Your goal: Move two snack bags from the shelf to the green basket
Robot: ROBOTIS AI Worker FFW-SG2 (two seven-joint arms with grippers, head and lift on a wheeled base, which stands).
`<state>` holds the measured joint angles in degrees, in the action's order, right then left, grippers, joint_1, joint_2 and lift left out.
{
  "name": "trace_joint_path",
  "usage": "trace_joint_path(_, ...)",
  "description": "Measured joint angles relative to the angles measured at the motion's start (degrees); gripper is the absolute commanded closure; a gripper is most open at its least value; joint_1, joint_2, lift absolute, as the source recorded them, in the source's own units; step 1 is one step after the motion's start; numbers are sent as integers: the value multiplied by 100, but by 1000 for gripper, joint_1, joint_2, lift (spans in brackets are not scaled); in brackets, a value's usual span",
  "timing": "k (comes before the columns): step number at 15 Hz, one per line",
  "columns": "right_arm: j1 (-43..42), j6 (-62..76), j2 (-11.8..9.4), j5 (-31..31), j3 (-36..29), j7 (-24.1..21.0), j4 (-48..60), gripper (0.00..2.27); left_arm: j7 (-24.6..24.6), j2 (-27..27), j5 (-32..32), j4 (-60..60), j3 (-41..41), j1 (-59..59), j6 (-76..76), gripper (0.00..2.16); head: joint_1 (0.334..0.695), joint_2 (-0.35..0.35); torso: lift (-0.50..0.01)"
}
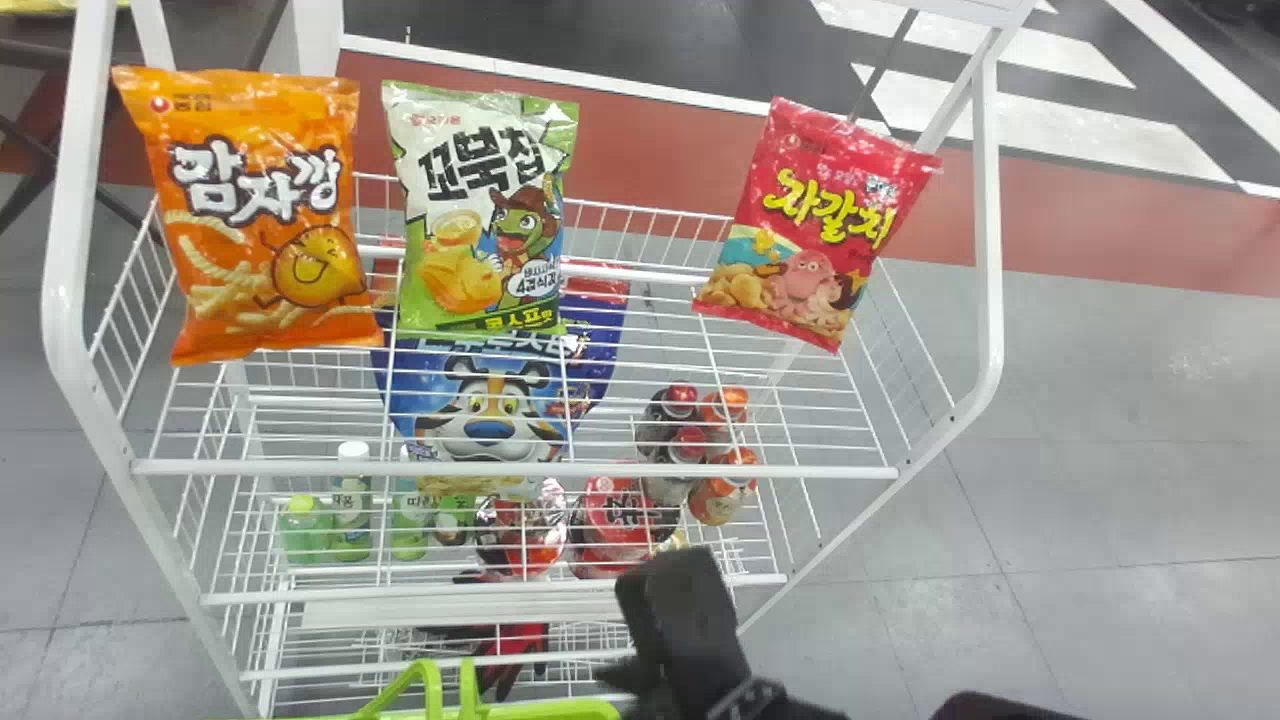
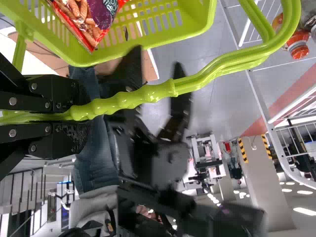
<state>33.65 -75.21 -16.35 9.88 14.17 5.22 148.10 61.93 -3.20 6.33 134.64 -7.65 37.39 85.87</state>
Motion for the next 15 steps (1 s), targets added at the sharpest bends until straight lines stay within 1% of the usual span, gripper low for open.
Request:
trace_joint_path(2,-154,674,33,-159,9,59,-186,87,-14,-5,-4,-14,-10,-4,-10,2128,695,-350,-17)
trace_joint_path(3,-278,1237,65,-253,39,140,-424,87,-16,-5,-9,-26,-13,-8,-12,2128,695,-350,-17)
trace_joint_path(5,-909,3726,188,-678,291,281,-1652,83,-22,3,-28,-99,-22,-2,-18,2128,695,-226,-17)
trace_joint_path(6,-1257,4728,246,-786,432,297,-2287,80,-42,10,-38,-132,-25,15,-32,2128,695,-191,-17)
trace_joint_path(7,-1533,5261,297,-813,533,298,-2733,76,-49,14,-43,-150,-26,35,-45,2128,695,-160,-17)
trace_joint_path(8,-1840,5712,365,-819,639,297,-3187,73,-54,18,-53,-165,-30,54,-57,2128,695,-135,-17)
trace_joint_path(9,-2100,6016,432,-804,717,336,-3542,73,-55,24,-65,-181,-36,65,-62,2128,695,-94,-17)
trace_joint_path(11,-2697,6405,658,-684,864,579,-4311,73,-52,49,-134,-220,-74,75,-65,2128,695,-52,-17)
trace_joint_path(15,-3815,6990,1187,-635,1082,623,-5825,73,-56,72,-219,-268,-144,82,-65,2128,695,17,-17)
